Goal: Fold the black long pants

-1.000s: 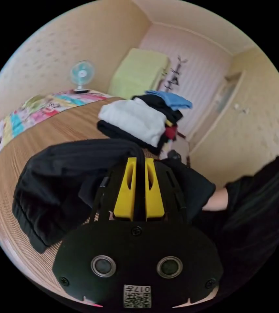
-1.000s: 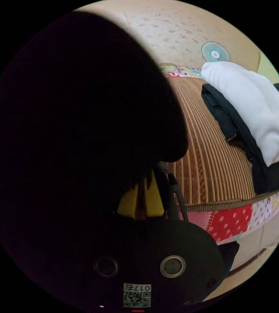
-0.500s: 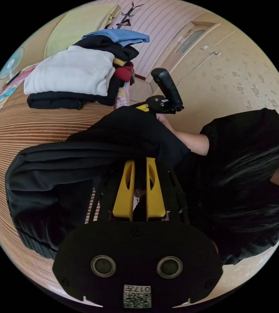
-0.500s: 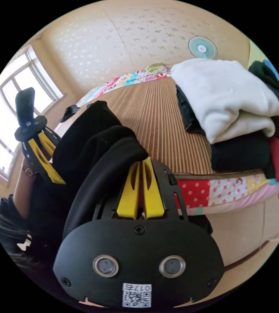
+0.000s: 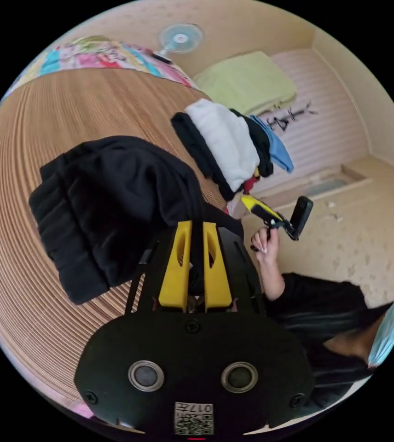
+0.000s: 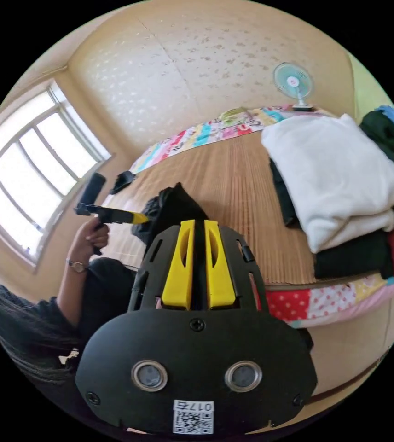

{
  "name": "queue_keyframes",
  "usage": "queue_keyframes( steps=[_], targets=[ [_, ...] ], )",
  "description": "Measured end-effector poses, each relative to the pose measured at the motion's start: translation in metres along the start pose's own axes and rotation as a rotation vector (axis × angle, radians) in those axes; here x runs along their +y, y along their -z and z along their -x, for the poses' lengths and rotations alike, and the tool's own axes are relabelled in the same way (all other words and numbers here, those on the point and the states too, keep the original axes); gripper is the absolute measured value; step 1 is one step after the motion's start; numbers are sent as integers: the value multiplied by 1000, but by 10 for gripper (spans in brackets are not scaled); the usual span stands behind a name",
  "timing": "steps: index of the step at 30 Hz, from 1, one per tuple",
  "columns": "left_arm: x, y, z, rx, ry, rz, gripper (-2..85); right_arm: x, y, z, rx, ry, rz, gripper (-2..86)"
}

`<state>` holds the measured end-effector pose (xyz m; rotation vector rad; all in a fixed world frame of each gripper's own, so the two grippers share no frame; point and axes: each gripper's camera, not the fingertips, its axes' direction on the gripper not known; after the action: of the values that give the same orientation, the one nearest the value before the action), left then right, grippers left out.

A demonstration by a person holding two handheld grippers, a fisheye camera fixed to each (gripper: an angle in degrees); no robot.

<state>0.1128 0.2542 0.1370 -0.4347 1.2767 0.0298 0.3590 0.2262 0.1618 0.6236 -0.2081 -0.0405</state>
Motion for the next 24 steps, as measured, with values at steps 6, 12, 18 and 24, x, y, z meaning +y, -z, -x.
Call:
queue_keyframes(
  steps=[6, 12, 18, 24],
  targets=[
    [-7, 18, 39, 154, 192, -110, 89, -48, -53, -21, -295, -89, 97, 159],
    [-37, -14, 23, 130, 208, -11, 92, -51, -100, -90, -480, -381, 232, 53],
    [-34, 42, 21, 600, 76, -241, 13, -55, -80, -161, -1102, -478, -62, 29],
    [52, 214, 1, 387, -131, -980, -1, -220, -58, -105, -1164, -279, -75, 25]
  ],
)
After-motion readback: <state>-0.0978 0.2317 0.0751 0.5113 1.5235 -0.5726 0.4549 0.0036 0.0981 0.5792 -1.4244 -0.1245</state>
